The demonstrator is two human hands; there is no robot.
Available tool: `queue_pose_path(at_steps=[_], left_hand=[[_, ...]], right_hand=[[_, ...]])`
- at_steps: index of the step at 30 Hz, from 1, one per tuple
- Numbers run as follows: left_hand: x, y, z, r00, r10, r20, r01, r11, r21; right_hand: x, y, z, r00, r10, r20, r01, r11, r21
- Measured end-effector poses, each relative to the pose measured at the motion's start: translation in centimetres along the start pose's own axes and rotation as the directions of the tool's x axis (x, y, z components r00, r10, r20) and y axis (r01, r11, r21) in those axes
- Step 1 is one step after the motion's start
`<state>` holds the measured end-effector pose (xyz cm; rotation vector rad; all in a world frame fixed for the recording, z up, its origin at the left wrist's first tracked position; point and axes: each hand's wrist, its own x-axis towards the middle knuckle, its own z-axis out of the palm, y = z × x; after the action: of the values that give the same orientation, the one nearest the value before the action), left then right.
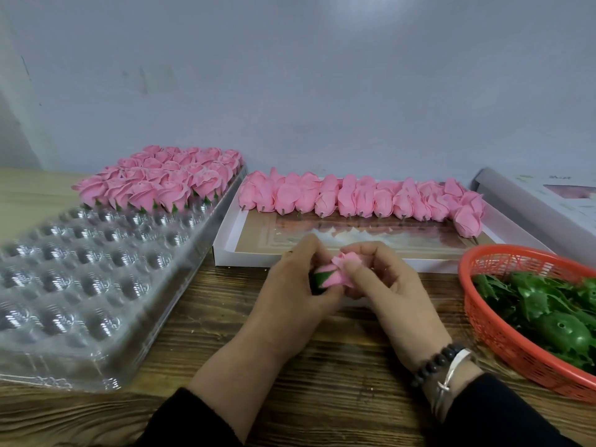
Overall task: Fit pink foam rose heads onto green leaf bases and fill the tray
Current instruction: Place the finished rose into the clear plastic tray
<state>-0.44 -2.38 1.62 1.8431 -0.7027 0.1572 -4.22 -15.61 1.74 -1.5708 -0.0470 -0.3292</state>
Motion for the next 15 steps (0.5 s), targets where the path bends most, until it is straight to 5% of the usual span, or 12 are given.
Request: queue_pose_path(at_steps=[4, 15], left_hand=[[0.8, 0.4, -1.6, 0.984, -0.044, -0.17, 0.008, 0.978, -0.207], [6.7, -1.2, -10.4, 0.753, -0.167, -0.637, 0.05, 0.979, -0.199]], right_hand=[[0.1, 0.1, -0.4, 0.994, 0.017, -0.104, -0.022, 0.999, -0.049], [0.6, 0.5, -0.1, 1.0, -0.028, -0.015, 0.026, 0.993, -0.118]])
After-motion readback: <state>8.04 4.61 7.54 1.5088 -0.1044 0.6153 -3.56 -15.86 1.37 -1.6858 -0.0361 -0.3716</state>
